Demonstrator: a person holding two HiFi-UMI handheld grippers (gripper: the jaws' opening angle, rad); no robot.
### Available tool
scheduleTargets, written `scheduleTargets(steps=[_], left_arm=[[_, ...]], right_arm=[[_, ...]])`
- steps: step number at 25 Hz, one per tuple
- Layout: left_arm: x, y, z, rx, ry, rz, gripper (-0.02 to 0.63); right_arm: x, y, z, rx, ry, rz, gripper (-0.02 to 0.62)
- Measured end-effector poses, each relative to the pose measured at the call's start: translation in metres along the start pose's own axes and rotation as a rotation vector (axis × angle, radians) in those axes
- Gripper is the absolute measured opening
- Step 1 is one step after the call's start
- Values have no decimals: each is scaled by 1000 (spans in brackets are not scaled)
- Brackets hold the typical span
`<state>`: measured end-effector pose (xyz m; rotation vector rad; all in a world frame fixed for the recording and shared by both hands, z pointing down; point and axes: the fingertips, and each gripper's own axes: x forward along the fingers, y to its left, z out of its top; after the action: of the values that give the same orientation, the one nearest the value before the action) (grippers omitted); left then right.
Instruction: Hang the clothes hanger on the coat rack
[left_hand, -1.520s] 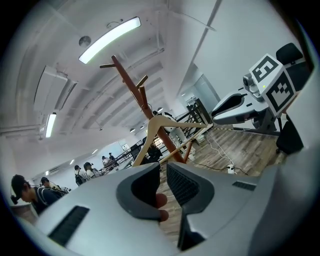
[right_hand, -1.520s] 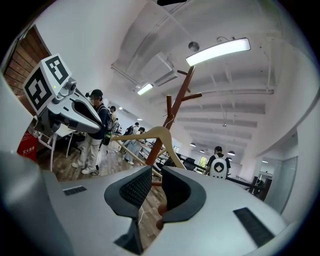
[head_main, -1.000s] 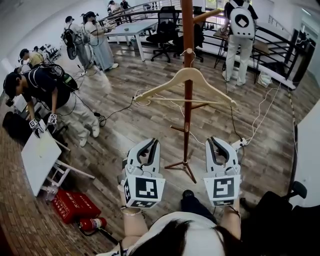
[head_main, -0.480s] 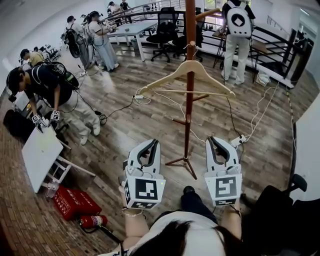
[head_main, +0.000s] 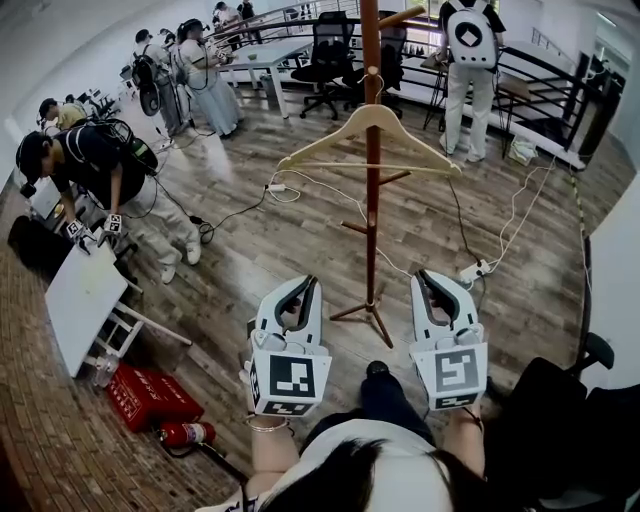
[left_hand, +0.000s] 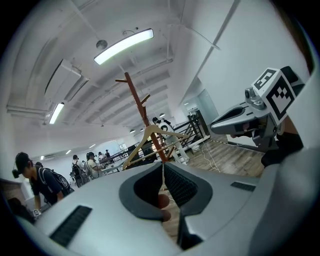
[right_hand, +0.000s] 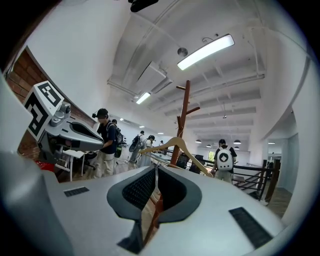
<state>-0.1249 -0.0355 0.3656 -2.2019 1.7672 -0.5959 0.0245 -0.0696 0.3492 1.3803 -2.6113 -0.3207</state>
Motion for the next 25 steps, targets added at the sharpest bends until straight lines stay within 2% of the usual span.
scheduleTargets(steps=[5, 9, 18, 25], left_arm=[[-14, -12, 4, -29, -19, 10, 21], [-20, -22, 21, -35, -62, -5, 20], [-34, -40, 28, -116, -106, -6, 18], [-41, -51, 37, -161, -151, -2, 18]], right_arm=[[-18, 6, 0, 18, -11, 8, 47], [-30, 9, 0, 39, -21, 24, 46], [-50, 22, -4, 79, -47, 57, 46], [-63, 27, 1, 124, -81, 38, 44]])
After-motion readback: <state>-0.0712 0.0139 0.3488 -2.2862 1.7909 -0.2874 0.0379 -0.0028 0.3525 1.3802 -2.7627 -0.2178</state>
